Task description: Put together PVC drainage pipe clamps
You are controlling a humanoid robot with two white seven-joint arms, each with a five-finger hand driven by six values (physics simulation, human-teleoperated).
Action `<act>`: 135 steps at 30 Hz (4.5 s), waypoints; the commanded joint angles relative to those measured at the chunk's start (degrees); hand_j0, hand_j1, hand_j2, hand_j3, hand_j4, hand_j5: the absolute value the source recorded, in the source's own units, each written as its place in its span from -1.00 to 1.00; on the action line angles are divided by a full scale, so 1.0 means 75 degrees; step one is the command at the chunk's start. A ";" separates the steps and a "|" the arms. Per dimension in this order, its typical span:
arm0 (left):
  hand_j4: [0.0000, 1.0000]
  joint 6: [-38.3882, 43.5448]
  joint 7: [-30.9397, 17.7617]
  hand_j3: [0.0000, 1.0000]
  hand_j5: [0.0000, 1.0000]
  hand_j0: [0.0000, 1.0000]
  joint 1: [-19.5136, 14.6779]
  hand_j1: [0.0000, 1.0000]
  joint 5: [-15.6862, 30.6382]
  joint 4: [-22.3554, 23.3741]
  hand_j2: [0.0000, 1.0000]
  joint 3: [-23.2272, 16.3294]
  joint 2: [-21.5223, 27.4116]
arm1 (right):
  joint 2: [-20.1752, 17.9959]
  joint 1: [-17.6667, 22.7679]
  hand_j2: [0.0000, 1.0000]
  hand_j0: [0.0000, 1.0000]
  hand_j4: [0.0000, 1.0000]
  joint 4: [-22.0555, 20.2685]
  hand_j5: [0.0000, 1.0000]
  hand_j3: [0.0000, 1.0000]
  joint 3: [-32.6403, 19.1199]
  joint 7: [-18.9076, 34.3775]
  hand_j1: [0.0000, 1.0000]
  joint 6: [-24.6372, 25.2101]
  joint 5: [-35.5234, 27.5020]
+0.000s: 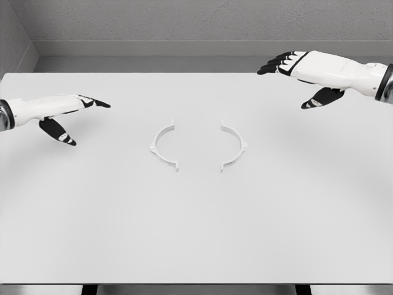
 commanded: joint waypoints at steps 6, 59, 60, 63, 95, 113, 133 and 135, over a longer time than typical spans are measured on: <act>1.00 0.0019 -0.0008 1.00 1.00 1.00 -0.0023 1.00 -0.0065 0.0388 1.00 -0.0019 -0.0679 | -0.0033 -0.0059 1.00 1.00 1.00 0.0008 1.00 1.00 -0.0044 -0.0004 1.00 0.0023 -0.0069; 1.00 0.0019 -0.0008 1.00 1.00 1.00 -0.0926 1.00 -0.0112 0.3646 1.00 0.0707 -0.3574 | 0.0108 0.1172 0.93 0.93 0.93 -0.0741 0.93 0.93 0.1350 -0.1870 0.93 0.0023 -0.0221; 1.00 0.0019 -0.0008 1.00 1.00 1.00 -0.0949 1.00 -0.0112 0.3646 1.00 0.0707 -0.3609 | 0.0108 0.1183 0.93 0.93 0.93 -0.0847 0.93 0.93 0.1339 -0.1870 0.93 0.0023 -0.0233; 1.00 0.0019 -0.0008 1.00 1.00 1.00 -0.0949 1.00 -0.0112 0.3646 1.00 0.0696 -0.3621 | 0.0084 0.1242 0.91 0.91 0.91 -0.0976 0.91 0.91 0.1339 -0.1870 0.91 0.0023 -0.0221; 1.00 0.0019 -0.0008 1.00 1.00 1.00 -0.0949 1.00 -0.0229 0.3587 1.00 0.0461 -0.3938 | 0.0623 0.1195 1.00 1.00 1.00 -0.0519 1.00 1.00 0.1421 -0.2116 1.00 0.0023 0.0587; 1.00 0.0019 -0.0008 1.00 1.00 1.00 -0.1055 1.00 -0.0241 0.3646 1.00 0.0473 -0.3961 | 0.0834 0.1172 1.00 1.00 1.00 0.0114 1.00 1.00 0.1585 -0.2385 1.00 0.0023 0.0927; 1.00 0.0019 -0.0008 1.00 1.00 1.00 -0.1055 1.00 -0.0323 0.3634 1.00 0.0473 -0.4125 | 0.1244 0.0891 1.00 1.00 1.00 0.0969 1.00 1.00 0.1854 -0.2596 1.00 0.0023 0.1244; 1.00 0.0019 -0.0008 1.00 1.00 1.00 -0.1055 1.00 -0.0323 0.3634 1.00 0.0473 -0.4137 | 0.1268 0.0855 1.00 1.00 1.00 0.1016 1.00 1.00 0.1866 -0.2596 1.00 0.0023 0.1255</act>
